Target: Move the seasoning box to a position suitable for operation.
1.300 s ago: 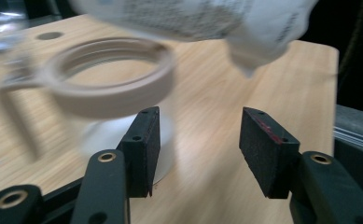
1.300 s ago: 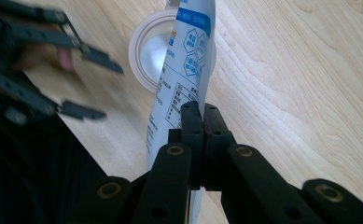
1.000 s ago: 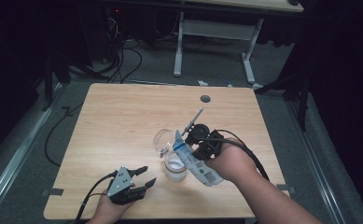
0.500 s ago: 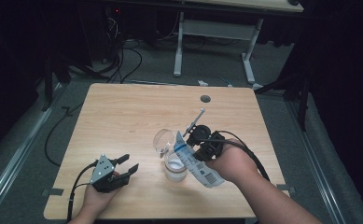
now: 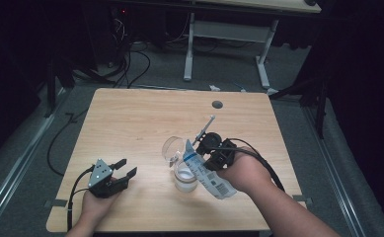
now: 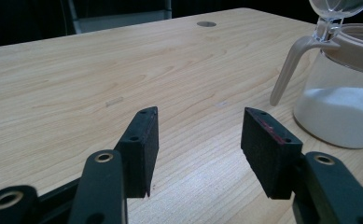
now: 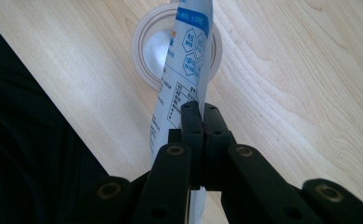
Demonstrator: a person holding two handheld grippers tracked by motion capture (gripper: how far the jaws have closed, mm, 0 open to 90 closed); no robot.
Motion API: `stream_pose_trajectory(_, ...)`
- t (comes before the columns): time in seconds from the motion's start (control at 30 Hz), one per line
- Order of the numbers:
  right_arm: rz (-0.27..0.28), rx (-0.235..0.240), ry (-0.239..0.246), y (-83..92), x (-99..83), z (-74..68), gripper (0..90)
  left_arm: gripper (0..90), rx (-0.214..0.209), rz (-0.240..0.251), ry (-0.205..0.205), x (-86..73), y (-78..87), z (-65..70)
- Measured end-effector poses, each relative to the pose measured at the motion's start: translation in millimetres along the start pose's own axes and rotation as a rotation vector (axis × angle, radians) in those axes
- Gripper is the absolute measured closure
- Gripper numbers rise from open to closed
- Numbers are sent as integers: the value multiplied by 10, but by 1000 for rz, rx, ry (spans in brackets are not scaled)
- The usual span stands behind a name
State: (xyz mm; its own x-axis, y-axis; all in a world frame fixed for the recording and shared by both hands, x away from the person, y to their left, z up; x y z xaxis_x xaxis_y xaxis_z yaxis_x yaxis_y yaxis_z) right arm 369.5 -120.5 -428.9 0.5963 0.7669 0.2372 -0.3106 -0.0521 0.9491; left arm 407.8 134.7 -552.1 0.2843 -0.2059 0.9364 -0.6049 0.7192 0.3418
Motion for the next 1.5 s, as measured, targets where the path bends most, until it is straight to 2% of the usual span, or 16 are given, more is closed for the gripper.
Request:
stream_pose_trajectory(1.0, -19, -44, -72, -41, -263, 300, 900, 468, -24, -5, 5, -22, -30, 34)
stream_pose_trajectory(1.3, -34, -56, -76, -63, -298, 361, 900, 468, -29, -11, 5, -29, -32, 35)
stream_pose_trajectory(1.5, -24, -61, -68, -67, -292, 388, 900, 468, -32, -11, 7, -34, -38, 35)
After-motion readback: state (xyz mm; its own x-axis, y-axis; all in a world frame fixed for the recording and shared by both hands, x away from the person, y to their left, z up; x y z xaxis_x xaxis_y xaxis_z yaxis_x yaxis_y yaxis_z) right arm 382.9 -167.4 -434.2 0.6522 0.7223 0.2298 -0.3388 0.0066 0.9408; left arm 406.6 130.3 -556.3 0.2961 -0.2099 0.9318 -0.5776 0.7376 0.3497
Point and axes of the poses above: each handheld gripper's, and its own axes: y roughly backward along the jaws, x roughly out of its top, z roughly to its right, the point moved 10 cm from there along -y, roughly forward along the jaws, and after that the axes turned 8 degrees about -x, right-handed, at the moved point
